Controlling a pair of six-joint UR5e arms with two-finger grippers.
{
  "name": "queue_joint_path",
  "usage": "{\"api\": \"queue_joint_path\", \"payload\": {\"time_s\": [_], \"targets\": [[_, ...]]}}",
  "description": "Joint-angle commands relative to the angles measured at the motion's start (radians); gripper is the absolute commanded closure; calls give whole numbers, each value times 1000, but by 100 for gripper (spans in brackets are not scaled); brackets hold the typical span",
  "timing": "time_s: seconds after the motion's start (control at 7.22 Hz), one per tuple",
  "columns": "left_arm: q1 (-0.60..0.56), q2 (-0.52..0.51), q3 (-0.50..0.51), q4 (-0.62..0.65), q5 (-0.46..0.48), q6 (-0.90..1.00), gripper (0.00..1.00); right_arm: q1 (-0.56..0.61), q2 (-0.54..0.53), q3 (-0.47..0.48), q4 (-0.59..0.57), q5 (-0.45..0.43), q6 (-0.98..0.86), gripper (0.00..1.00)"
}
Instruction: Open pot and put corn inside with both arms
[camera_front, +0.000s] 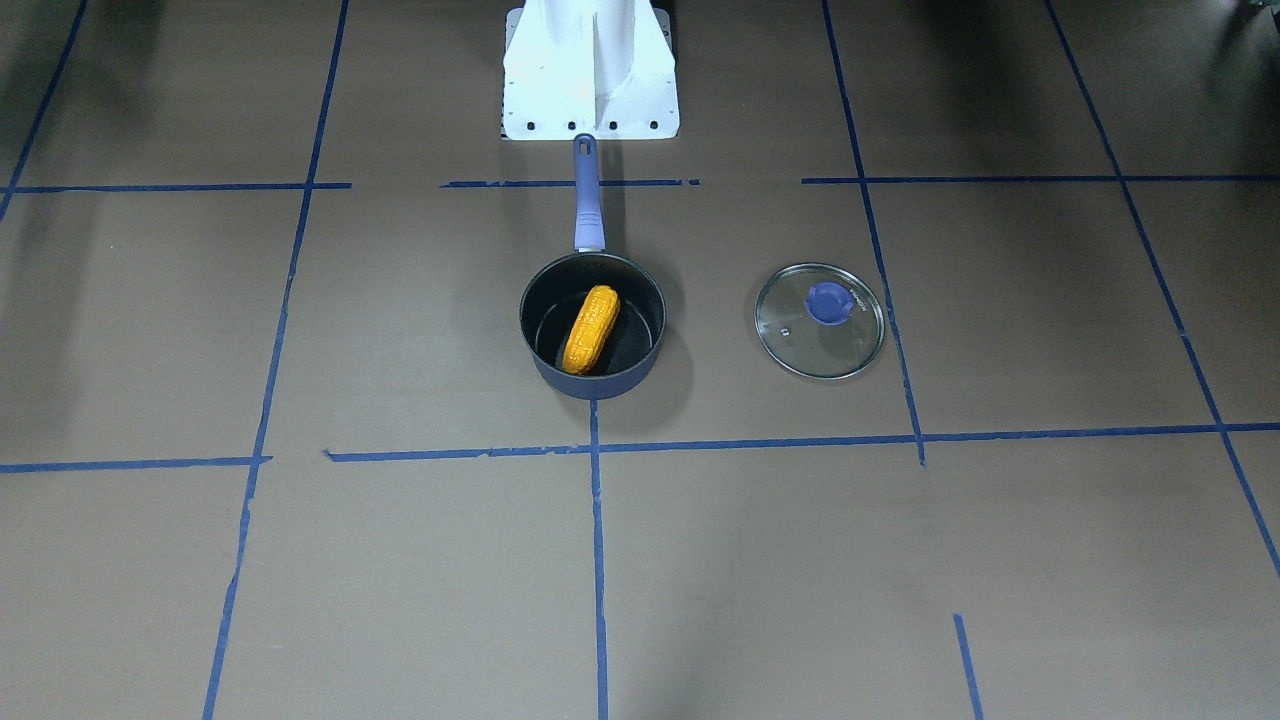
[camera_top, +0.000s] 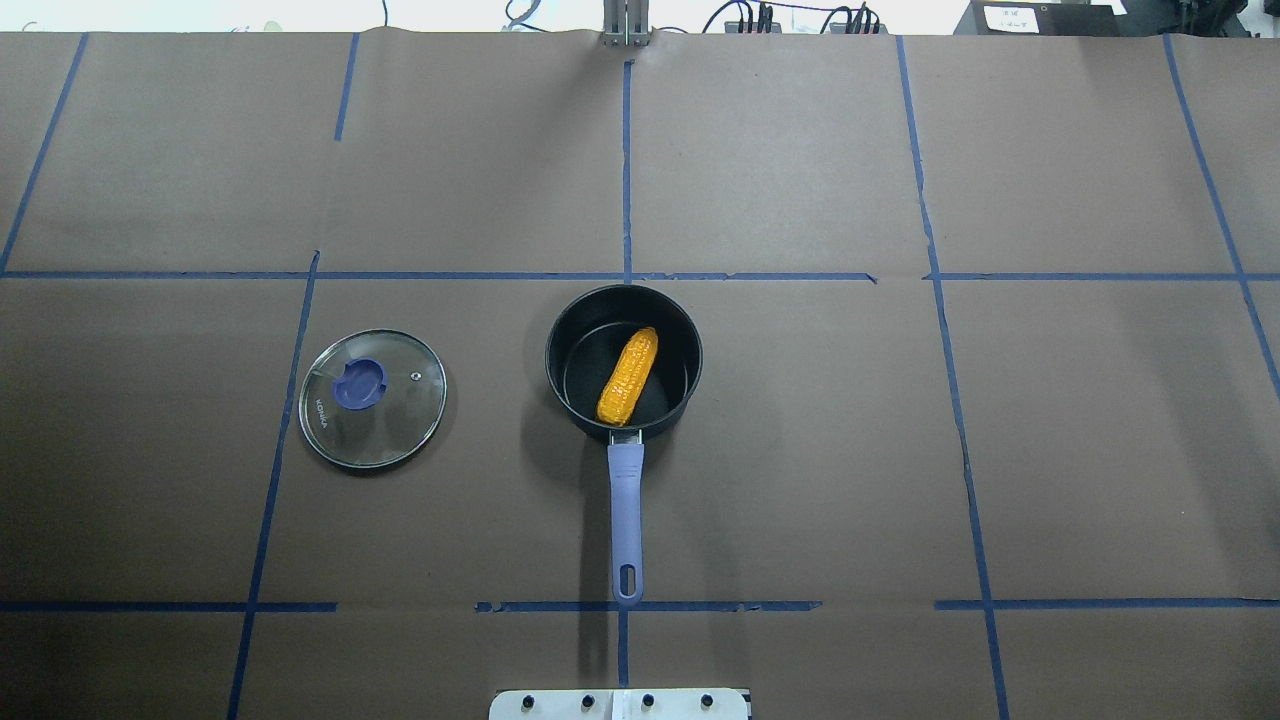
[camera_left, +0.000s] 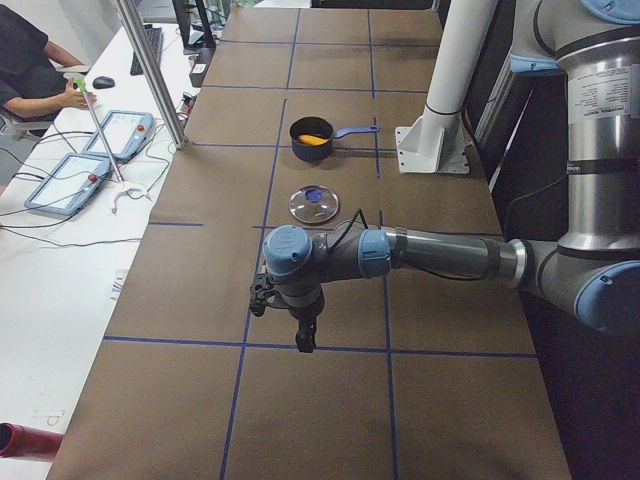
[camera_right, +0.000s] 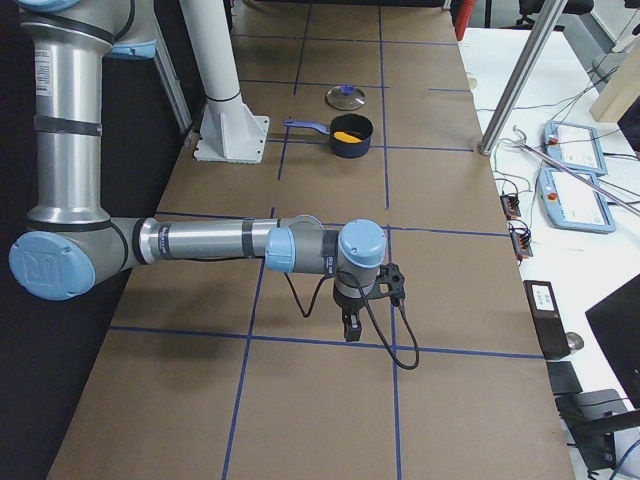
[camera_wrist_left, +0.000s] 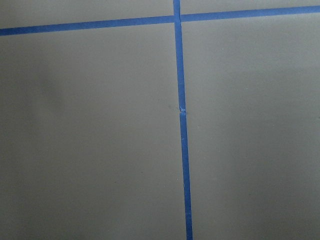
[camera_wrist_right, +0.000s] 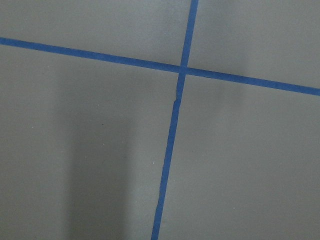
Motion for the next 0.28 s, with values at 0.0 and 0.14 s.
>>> {"api": "queue_joint_path", "payload": {"time_s": [0.0, 0.14], "targets": [[0, -4, 6, 0, -1, 1, 0, 0, 1, -3, 0, 3, 1, 0], [0, -9, 6, 0, -1, 0, 0, 0, 1, -3, 0, 3, 1, 0]]}}
